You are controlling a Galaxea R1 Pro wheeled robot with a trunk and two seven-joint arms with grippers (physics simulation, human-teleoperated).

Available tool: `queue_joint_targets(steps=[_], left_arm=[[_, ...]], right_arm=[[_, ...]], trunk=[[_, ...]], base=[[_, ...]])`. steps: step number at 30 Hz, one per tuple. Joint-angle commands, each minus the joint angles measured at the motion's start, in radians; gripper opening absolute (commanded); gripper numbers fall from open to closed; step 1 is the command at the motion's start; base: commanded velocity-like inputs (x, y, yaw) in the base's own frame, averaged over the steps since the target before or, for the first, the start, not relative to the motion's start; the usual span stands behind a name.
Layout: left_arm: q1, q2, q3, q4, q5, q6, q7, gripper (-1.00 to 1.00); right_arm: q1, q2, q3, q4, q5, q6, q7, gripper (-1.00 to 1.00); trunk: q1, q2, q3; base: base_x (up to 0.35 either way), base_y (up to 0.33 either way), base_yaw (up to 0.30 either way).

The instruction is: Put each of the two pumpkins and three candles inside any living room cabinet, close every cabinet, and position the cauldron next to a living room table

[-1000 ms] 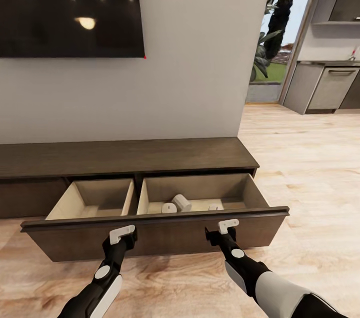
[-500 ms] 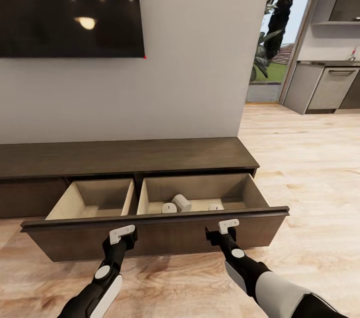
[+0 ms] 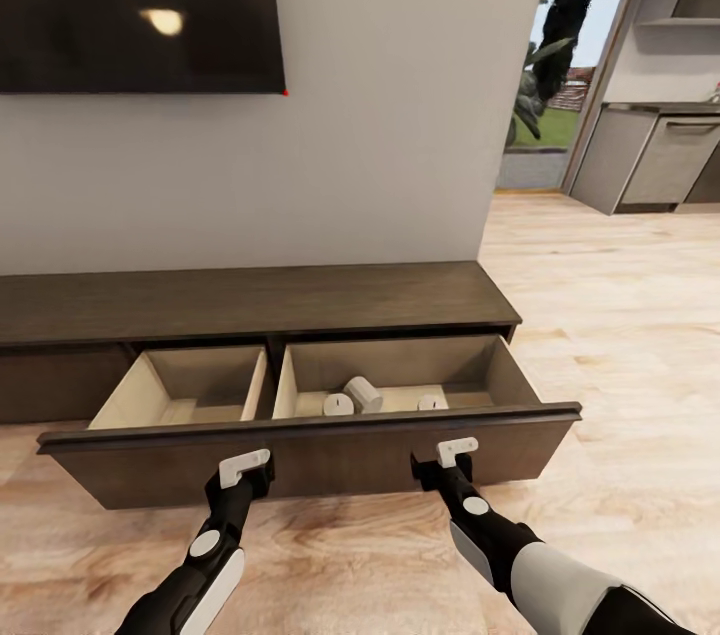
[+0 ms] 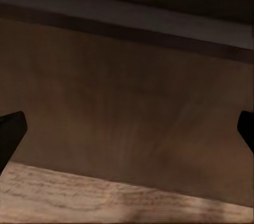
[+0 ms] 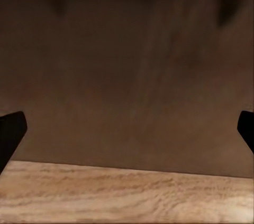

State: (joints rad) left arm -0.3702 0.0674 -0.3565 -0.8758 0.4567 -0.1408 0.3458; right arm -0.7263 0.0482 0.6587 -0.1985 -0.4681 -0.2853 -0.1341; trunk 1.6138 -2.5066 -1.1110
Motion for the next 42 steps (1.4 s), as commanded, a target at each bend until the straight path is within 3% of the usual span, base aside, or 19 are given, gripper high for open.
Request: queue_joint_targets(steps=[1,5,15,42], left_arm=[[-0.001,0.002,-0.007,0.0,0.01,-0.006,0.007,1.0],[-0.001,0.002,-0.007,0.001,0.01,-0.006,0.007,1.0],[-0.001,0.0,-0.009,0.002,0.009,-0.006,0.008,1.0],[-0.001,0.001,-0.009,0.003,0.009,-0.006,0.008,1.0]], right_arm=[[-0.001,0.0,0.009,0.001,-0.006,-0.003,-0.005,1.0],[-0.001,0.0,0.009,0.001,-0.006,-0.003,-0.005,1.0],[-0.001,0.0,0.009,0.001,-0.006,-0.003,-0.005,1.0],[-0.001,0.0,0.009,0.001,-0.007,-0.003,-0.005,1.0]], trunk=[[0.0,-0.001,-0.005],[0.002,-0.002,-0.02],[0.002,-0.002,-0.02],[0.002,-0.002,-0.02]], base=[[0.0,0.0,0.0],[0.0,0.0,0.0],[0.016,0.0,0.0],[0.287,0.0,0.0]])
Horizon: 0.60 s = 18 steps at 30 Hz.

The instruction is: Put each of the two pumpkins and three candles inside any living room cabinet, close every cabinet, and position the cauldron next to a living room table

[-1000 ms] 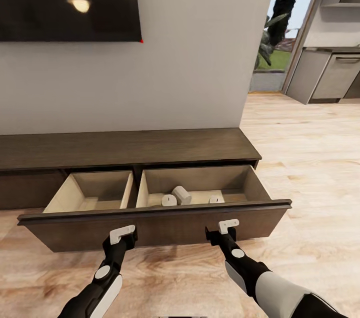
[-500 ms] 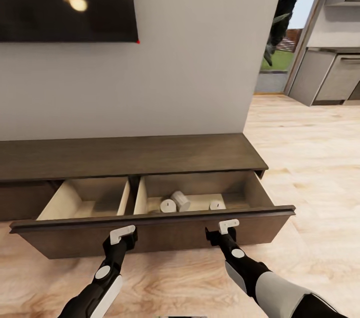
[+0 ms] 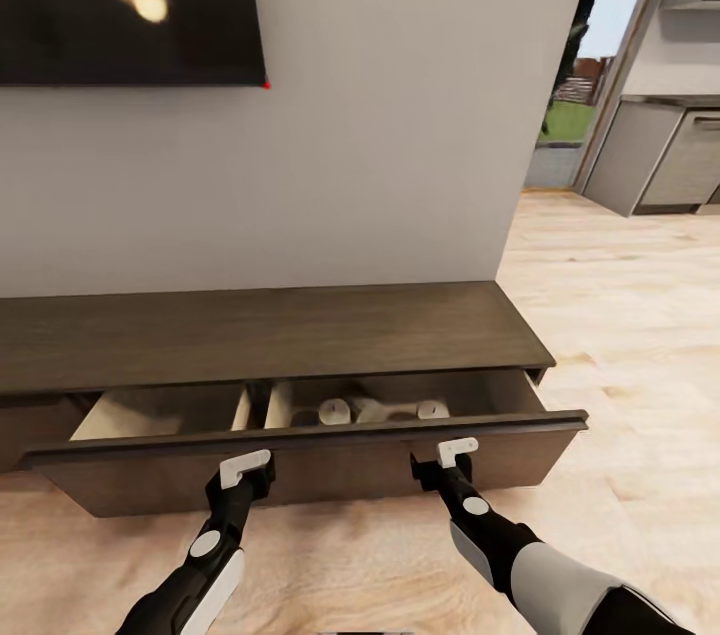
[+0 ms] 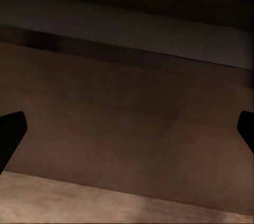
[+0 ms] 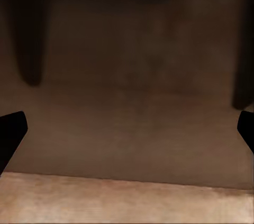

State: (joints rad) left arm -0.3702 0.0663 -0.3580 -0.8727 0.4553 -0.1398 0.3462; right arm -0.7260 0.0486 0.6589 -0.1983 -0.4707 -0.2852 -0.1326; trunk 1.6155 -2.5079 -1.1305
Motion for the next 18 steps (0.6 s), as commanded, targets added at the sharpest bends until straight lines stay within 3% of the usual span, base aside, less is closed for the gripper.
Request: queue_joint_targets(steps=[1,18], left_arm=[[-0.001,0.002,-0.007,0.0,0.01,-0.007,0.007,1.0],[-0.001,0.002,-0.007,0.0,0.011,-0.007,0.008,1.0]], right_arm=[[-0.001,0.0,0.008,0.0,-0.005,-0.003,-0.007,1.0],[-0.001,0.0,0.008,0.0,-0.005,-0.003,-0.007,1.0]], trunk=[[0.0,0.0,-0.001],[0.0,0.0,-0.001]], base=[[0.266,0.0,0.0],[0.256,0.0,0.0]])
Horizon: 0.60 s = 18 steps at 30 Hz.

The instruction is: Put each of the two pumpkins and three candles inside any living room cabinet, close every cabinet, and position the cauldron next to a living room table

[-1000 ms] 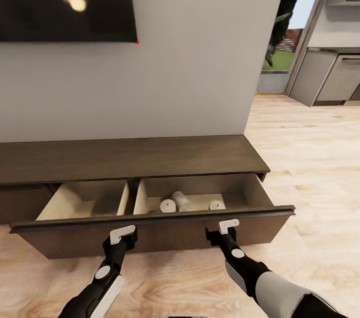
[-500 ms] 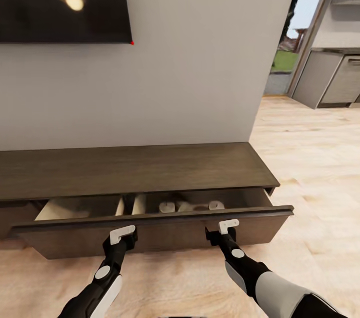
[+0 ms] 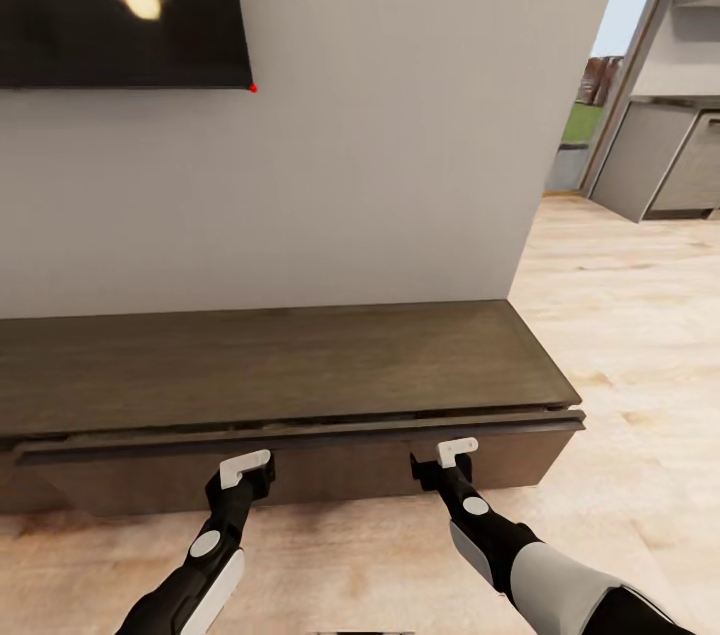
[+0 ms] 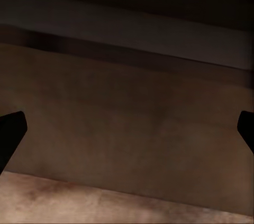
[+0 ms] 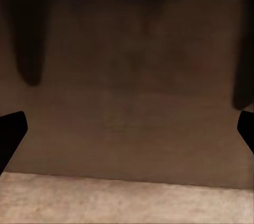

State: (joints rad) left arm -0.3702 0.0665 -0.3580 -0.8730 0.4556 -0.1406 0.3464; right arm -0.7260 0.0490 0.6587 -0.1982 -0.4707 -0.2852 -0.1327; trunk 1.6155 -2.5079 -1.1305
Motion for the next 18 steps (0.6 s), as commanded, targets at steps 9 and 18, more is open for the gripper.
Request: queue_joint_targets(steps=[9,18], left_arm=[[-0.001,0.003,-0.007,-0.001,0.01,-0.007,0.008,1.0],[-0.001,0.003,-0.007,-0.001,0.01,-0.007,0.007,1.0]], right_arm=[[-0.001,0.0,0.009,0.0,-0.005,-0.003,-0.007,1.0],[-0.001,-0.001,0.009,0.0,-0.005,-0.003,-0.007,1.0]], trunk=[[0.0,0.0,-0.001],[0.0,0.0,-0.001]], base=[[0.103,0.0,0.0],[0.016,0.0,0.0]])
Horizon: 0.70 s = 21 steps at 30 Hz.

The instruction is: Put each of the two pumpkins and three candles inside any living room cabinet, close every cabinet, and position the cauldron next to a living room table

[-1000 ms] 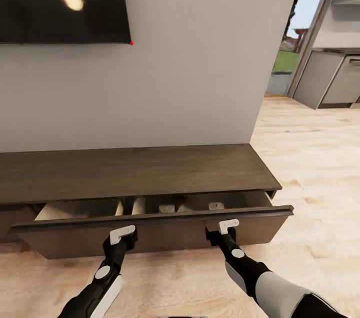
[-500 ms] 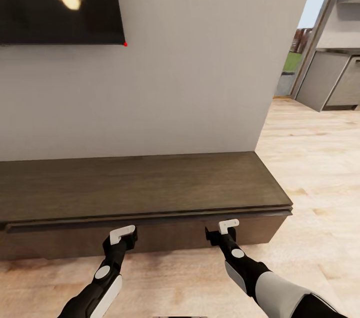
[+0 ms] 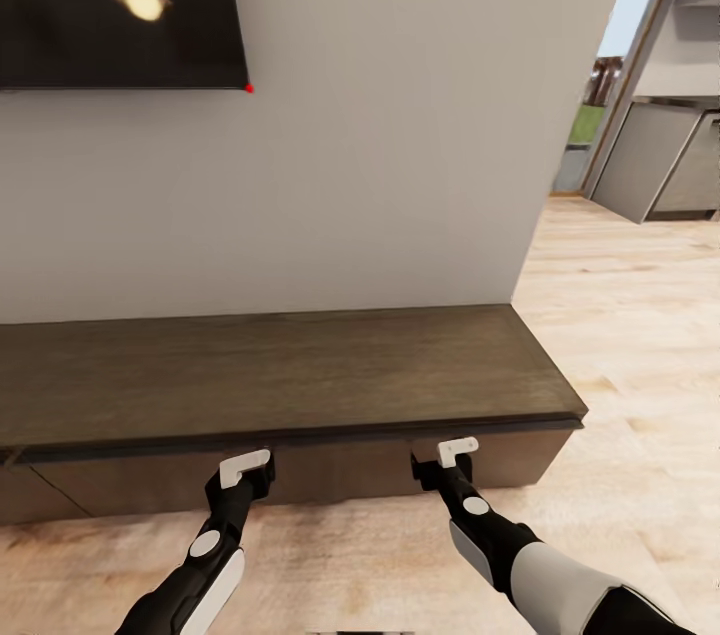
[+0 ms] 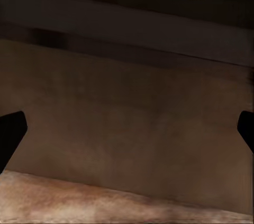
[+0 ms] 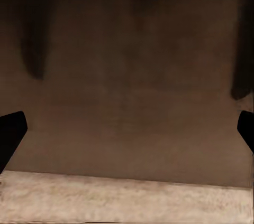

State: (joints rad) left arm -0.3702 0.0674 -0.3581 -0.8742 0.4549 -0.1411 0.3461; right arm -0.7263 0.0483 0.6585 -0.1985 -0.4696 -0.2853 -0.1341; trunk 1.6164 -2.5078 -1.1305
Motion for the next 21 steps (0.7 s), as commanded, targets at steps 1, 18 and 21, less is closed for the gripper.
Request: queue_joint_targets(steps=[1,18,21], left_arm=[[-0.001,0.002,-0.007,0.0,0.01,-0.007,0.008,1.0],[-0.001,0.002,-0.007,0.0,0.011,-0.006,0.007,1.0],[-0.001,0.003,-0.007,0.001,0.011,-0.006,0.007,1.0]], right_arm=[[-0.001,0.0,0.009,0.001,-0.006,-0.003,-0.006,1.0],[-0.001,0.001,0.009,0.001,-0.022,-0.003,-0.004,1.0],[-0.001,0.001,0.009,0.001,-0.026,-0.003,-0.004,1.0]], trunk=[[-0.001,0.0,-0.001],[-0.001,0.0,-0.001],[-0.001,0.0,-0.001]], base=[[-0.282,0.0,0.0],[-0.336,0.0,0.0],[-0.341,0.0,0.0]])
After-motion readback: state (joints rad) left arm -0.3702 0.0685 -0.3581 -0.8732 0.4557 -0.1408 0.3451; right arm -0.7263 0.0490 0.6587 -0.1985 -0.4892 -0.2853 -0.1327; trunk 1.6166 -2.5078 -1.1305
